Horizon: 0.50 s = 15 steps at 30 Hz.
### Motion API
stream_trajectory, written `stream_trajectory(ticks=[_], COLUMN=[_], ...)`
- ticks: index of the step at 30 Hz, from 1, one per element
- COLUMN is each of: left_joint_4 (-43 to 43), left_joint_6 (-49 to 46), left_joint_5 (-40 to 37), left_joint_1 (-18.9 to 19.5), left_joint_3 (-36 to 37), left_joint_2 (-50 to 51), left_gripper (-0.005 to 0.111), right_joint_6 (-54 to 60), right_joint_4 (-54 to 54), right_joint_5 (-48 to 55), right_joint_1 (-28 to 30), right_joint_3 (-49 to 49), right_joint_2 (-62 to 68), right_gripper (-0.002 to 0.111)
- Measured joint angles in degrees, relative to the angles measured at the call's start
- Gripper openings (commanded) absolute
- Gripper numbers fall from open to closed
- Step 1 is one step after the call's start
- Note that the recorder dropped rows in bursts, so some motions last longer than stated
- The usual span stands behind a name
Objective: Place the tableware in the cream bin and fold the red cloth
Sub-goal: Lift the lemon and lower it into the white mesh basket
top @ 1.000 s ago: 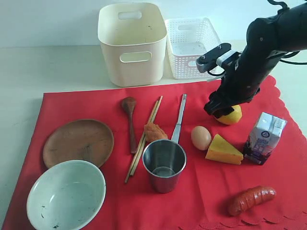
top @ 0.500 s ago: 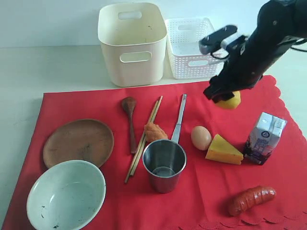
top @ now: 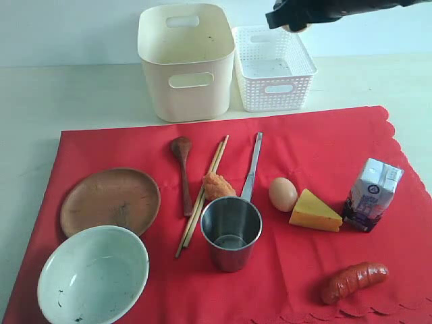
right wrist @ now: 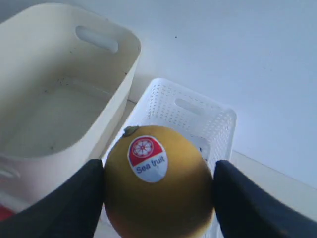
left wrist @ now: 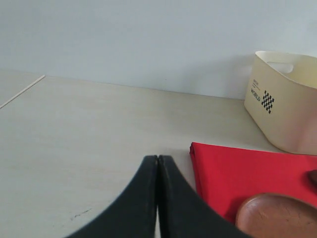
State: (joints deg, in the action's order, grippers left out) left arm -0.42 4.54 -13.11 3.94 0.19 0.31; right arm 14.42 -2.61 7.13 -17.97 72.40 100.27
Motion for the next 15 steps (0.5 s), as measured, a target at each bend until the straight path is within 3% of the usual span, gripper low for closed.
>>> stream_trajectory(ticks=[8, 15], left_joint_4=[0.0, 0.0], left_joint_6=[0.0, 0.0], left_joint_5=[0.0, 0.0], left_joint_1=[0.0, 0.0], left_joint_3=[0.0, 0.0], left_joint_2=[0.0, 0.0], left_gripper=[0.002, 0.002], right_joint_6=[-10.6, -15.6], right_joint_4=[-0.3, -0.4], right_joint_5=[0.0, 6.5], right_joint_1=[0.0, 0.0], right_joint_3=[14.4, 20.1], right_joint_2=[16.2, 21.7], right_gripper=[0.0, 0.0])
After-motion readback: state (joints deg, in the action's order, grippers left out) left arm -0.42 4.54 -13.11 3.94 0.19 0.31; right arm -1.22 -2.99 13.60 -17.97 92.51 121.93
